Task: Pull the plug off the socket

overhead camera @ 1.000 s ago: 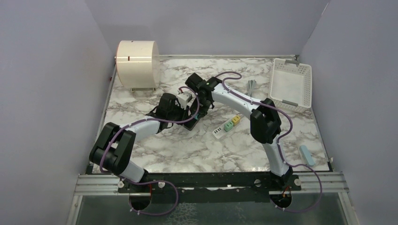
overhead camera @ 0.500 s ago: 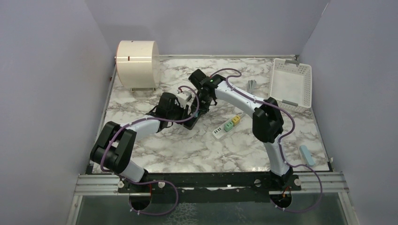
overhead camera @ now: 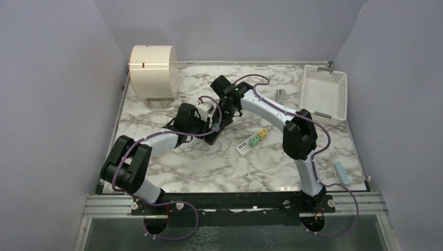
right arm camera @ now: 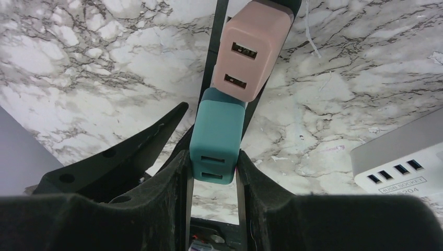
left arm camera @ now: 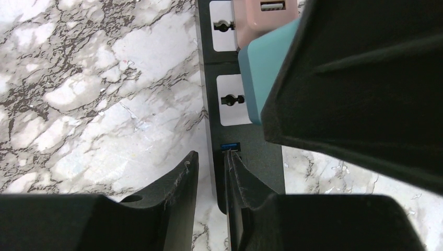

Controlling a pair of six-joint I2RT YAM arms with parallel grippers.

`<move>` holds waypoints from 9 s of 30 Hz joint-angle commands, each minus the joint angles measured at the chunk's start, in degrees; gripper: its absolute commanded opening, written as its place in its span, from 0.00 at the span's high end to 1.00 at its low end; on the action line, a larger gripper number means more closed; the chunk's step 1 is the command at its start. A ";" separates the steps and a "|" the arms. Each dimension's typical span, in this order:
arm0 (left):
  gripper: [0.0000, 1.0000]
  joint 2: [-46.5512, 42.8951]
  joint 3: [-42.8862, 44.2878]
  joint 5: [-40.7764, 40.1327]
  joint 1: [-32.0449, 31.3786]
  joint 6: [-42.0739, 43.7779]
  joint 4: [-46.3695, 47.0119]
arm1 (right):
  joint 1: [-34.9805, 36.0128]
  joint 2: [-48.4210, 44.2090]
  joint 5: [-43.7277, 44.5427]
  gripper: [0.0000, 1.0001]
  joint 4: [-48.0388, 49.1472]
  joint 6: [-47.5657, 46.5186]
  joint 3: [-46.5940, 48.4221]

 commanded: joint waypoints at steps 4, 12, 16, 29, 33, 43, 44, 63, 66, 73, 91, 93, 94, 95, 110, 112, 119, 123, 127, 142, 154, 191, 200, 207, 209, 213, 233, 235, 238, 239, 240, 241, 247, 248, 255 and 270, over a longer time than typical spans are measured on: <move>0.72 -2.13 -2.33 1.08 0.48 -0.51 -1.66 | -1.09 -7.32 0.48 0.99 -0.27 -0.95 -1.90; 0.70 -9.66 -2.48 3.30 0.94 -1.52 -0.86 | -2.80 -13.36 -0.40 0.99 0.76 -3.49 -8.54; 0.65 -15.60 -3.89 4.43 1.18 -2.06 0.88 | -3.81 -16.72 0.86 0.99 0.87 -7.08 -9.74; 0.39 -25.94 -5.25 10.20 2.69 -0.39 3.59 | -7.71 -28.42 2.40 0.99 21.90 -27.04 -27.60; 0.27 -28.86 -5.83 11.30 2.82 -0.28 4.11 | -9.00 -29.56 -0.81 0.99 29.41 -31.61 -32.76; 0.25 -33.84 -5.49 15.08 2.85 -1.12 4.05 | -12.02 -26.30 -9.76 0.99 41.72 -41.17 -36.51; 0.24 -34.43 -5.57 15.23 2.83 -1.16 4.07 | -12.98 -25.63 -12.49 0.99 42.70 -41.30 -36.97; 0.23 -33.26 -5.72 18.09 2.87 -0.72 3.86 | -19.11 -12.32 -33.58 0.99 39.50 -48.40 -37.33; 0.23 -33.40 -5.58 18.31 2.83 -0.97 3.82 | -19.11 -10.10 -34.15 0.99 37.93 -48.71 -36.48; 0.22 -34.99 -5.74 17.95 2.81 -2.10 4.73 | -19.11 -5.97 -32.25 0.98 33.61 -48.71 -32.99; 0.14 -33.51 -5.50 13.96 2.84 -3.74 4.92 | -19.11 -10.95 -17.72 0.44 25.01 -48.57 -29.90; 0.03 -33.57 -5.79 13.53 2.81 -3.33 5.10 | -19.11 -11.88 -16.49 0.41 24.20 -48.19 -28.96; 0.01 -33.40 -5.91 13.41 2.82 -3.40 5.35 | -19.11 -12.37 -15.67 0.40 24.02 -47.96 -28.48; 0.01 -33.09 -5.86 13.39 2.83 -3.44 5.47 | -19.13 -13.01 -14.28 0.40 23.80 -47.57 -27.98; 0.01 -29.28 -4.52 1.93 2.83 -6.58 5.11 | -19.08 -26.63 -10.99 0.01 34.86 -35.14 -28.61; 0.01 -29.14 -4.00 0.82 2.84 -7.83 5.28 | -20.14 -26.10 -13.52 0.01 36.18 -30.32 -28.71; 0.01 -31.44 -4.58 -0.66 2.88 -14.03 7.73 | -21.59 -18.93 -24.76 0.00 29.17 -24.47 -19.48; 0.01 -32.19 -5.22 -4.64 2.84 -15.39 5.72 | -16.70 -17.50 -12.20 0.01 20.07 -25.91 -11.17; 0.01 -30.85 -5.05 -9.00 2.83 -19.99 3.67 | -12.24 -13.83 -1.77 0.01 11.37 -24.30 -3.04; 0.04 -13.99 -0.55 -15.01 0.69 -39.45 -4.01 | -6.22 -2.59 11.08 0.01 -10.28 -10.06 7.98; 0.50 -16.00 -3.35 -12.32 -2.19 -44.00 -3.94 | -5.59 4.75 3.74 0.05 -9.90 -5.21 10.97; 0.78 -0.77 -3.79 -9.83 -6.34 -47.46 6.55 | -5.49 12.12 0.10 0.99 -7.89 -4.70 14.82; 0.79 1.12 -4.24 -11.18 -6.34 -47.57 5.90 | -5.54 7.94 -1.04 0.99 -6.95 -5.73 17.27; 0.83 3.50 -4.91 -11.55 -6.34 -48.05 6.22 | -5.49 6.20 -3.15 0.99 -7.29 -5.83 19.00; 0.83 3.97 -5.19 -11.76 -6.34 -48.25 6.52 | -5.49 5.87 -3.40 0.99 -7.28 -5.94 19.09; 0.83 5.23 -6.46 -11.00 -6.34 -49.18 8.87 | -5.49 6.13 -3.08 0.99 -7.53 -6.71 18.71; 0.77 -3.32 -5.59 29.36 -3.35 -44.23 26.79 | -7.72 11.84 -3.96 0.99 -8.30 -32.20 19.16; 0.77 -0.12 -6.79 33.67 -2.15 -48.48 33.79 | -8.11 10.79 -6.24 0.99 -7.04 -35.74 17.28; 0.80 4.37 -7.25 36.99 -1.60 -53.36 42.02 | -8.30 8.76 -10.82 0.99 -3.79 -40.30 13.86; 0.81 5.33 -7.29 37.36 -1.59 -53.94 43.52 | -8.38 8.23 -11.95 0.99 -3.02 -41.73 13.13; 0.81 6.16 -7.25 37.50 -1.51 -54.01 44.65 | -8.53 7.90 -12.77 0.99 -2.61 -42.80 12.59; 0.81 7.08 -7.21 37.43 -1.28 -53.87 45.28 | -8.61 7.65 -13.34 0.99 -2.51 -43.85 12.23; 0.83 14.64 -4.39 36.39 -0.32 -57.10 50.29 | -8.92 8.78 -12.89 0.99 -4.14 -46.33 12.18; 0.86 15.95 -3.90 36.01 -0.34 -57.45 50.34 | -8.92 8.90 -12.97 0.99 -4.38 -46.26 12.15; 1.00 22.04 -5.07 31.87 -0.01 -60.14 50.35 | -8.92 7.97 -7.48 0.99 -5.62 -43.68 12.15; 1.00 29.68 -6.63 25.36 0.00 -60.59 50.48 | -8.89 6.06 -10.34 0.99 -8.45 -40.97 15.52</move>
